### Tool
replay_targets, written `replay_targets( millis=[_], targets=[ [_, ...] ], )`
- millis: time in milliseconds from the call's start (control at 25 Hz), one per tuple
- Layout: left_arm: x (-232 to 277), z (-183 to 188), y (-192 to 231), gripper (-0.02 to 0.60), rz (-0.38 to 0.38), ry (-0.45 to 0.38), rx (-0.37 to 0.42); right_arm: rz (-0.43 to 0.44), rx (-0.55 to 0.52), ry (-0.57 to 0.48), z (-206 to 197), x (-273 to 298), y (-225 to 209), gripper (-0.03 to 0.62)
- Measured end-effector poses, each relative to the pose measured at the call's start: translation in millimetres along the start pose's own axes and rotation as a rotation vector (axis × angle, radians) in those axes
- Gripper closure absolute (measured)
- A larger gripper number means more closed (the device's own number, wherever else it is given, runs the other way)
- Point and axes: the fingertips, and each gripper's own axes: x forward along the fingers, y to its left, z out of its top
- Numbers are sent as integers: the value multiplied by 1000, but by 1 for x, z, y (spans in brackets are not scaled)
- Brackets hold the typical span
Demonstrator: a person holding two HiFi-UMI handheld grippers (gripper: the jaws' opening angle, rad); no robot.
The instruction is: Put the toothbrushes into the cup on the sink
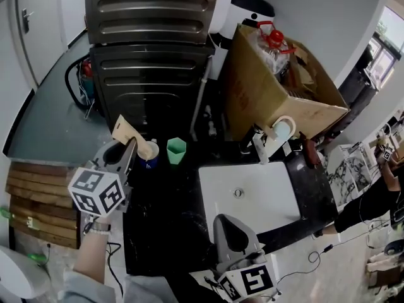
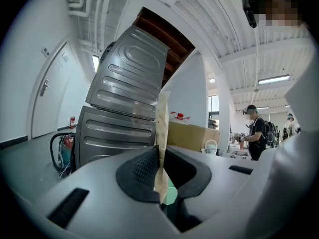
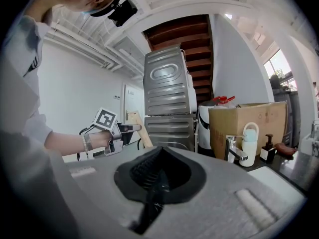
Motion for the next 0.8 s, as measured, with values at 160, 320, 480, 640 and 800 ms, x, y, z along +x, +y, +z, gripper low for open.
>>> replay_targets(
  millis=[160,320,480,640,800],
  targets=[
    [14,-9,10,553,25,10,23,-11,1,15,-5,-1,-8,595],
    [26,-23,17,554,43,37,24,-22,3,30,-9,-1,-14,595],
    [35,-40,22,552,54,69,18,-29,1,26,-11,-1,-19,595],
    [42,-54,25,553,60,99,28,-28,0,41,-15,-1,-19,595],
    [47,-71,28,552,64,130,-6,-34,-5,46,-16,-3,-20,595]
  ],
)
